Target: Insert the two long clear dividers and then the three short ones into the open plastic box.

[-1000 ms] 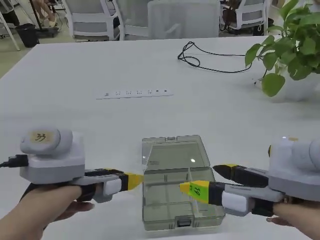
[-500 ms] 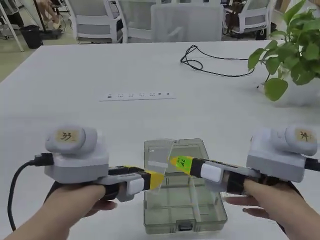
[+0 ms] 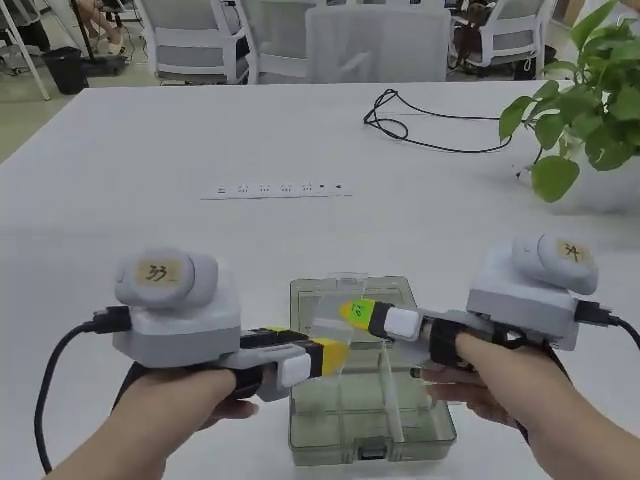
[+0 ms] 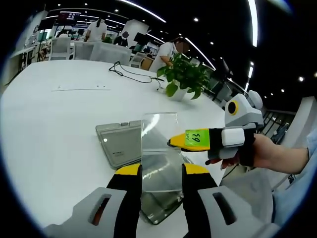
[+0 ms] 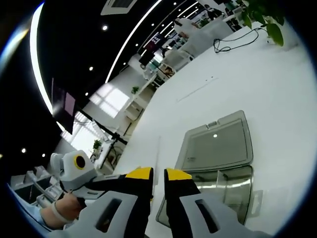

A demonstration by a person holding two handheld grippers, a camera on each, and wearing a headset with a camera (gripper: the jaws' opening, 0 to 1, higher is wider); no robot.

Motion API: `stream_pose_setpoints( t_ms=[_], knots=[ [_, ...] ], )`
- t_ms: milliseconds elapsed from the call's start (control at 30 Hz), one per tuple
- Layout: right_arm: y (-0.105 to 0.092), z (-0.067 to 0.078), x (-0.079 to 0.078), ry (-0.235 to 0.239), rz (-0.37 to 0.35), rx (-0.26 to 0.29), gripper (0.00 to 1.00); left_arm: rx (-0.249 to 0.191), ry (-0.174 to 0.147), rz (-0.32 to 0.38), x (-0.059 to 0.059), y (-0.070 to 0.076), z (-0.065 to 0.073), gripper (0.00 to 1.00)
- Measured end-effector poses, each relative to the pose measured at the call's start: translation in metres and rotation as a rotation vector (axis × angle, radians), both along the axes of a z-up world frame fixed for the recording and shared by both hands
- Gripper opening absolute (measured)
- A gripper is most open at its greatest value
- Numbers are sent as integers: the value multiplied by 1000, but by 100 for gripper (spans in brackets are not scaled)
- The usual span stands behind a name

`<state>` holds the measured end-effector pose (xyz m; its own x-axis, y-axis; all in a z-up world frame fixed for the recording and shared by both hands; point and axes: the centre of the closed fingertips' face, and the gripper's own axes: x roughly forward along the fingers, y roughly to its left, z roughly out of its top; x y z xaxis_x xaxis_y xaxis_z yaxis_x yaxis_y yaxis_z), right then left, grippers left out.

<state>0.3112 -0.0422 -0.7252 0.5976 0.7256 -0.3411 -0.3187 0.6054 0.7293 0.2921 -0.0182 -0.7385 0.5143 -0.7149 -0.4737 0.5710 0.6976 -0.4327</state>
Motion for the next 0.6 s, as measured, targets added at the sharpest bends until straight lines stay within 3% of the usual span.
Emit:
stream_pose_setpoints(
  t_ms=[600],
  knots=[
    [-1, -4, -4, 32, 24, -27, 3, 25, -8, -29, -7, -8, -6, 30]
  ],
)
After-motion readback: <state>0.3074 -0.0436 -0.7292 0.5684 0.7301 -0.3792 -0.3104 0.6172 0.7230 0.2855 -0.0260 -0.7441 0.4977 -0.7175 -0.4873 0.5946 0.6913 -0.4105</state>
